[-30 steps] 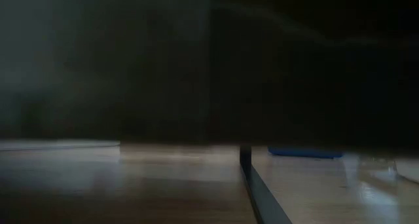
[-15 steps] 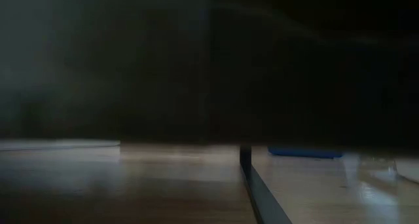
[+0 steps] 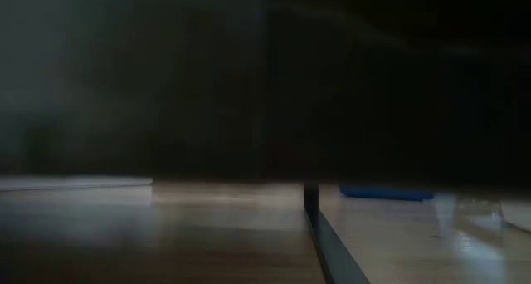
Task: Stack baskets on shelf by color
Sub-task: Stack the left blue bin on top of the blue bin on the shelf
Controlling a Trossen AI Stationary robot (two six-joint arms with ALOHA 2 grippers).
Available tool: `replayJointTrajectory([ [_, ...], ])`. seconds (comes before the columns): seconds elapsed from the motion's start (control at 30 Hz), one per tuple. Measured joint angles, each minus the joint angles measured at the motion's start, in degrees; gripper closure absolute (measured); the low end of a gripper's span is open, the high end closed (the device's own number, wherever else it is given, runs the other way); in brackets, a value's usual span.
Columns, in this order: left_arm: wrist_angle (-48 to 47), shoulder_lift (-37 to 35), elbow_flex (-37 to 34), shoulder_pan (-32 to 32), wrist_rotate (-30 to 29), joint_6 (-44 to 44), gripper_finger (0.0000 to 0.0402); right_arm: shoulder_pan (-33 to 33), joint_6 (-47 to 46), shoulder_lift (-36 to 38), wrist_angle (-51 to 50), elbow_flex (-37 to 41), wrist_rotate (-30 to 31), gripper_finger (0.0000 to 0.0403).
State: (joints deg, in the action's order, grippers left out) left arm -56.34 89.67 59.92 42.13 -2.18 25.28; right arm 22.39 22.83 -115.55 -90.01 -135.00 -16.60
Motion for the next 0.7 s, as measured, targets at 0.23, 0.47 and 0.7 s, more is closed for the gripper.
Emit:
replayJointTrajectory([
  [0.23,2.5,0.0,-2.2,0.0,0.0,1.0,0.036,0.0,0.3,0.0,0.0,0.0,0.0,0.0402],
  [0.47,4.0,0.0,-3.3,-0.3,0.3,1.4,0.036,0.0,0.4,0.0,0.1,0.0,0.0,0.0402],
  [0.7,4.1,0.0,-2.7,-0.3,0.4,1.2,0.036,0.0,0.2,0.0,0.3,0.0,0.0,0.0402],
])
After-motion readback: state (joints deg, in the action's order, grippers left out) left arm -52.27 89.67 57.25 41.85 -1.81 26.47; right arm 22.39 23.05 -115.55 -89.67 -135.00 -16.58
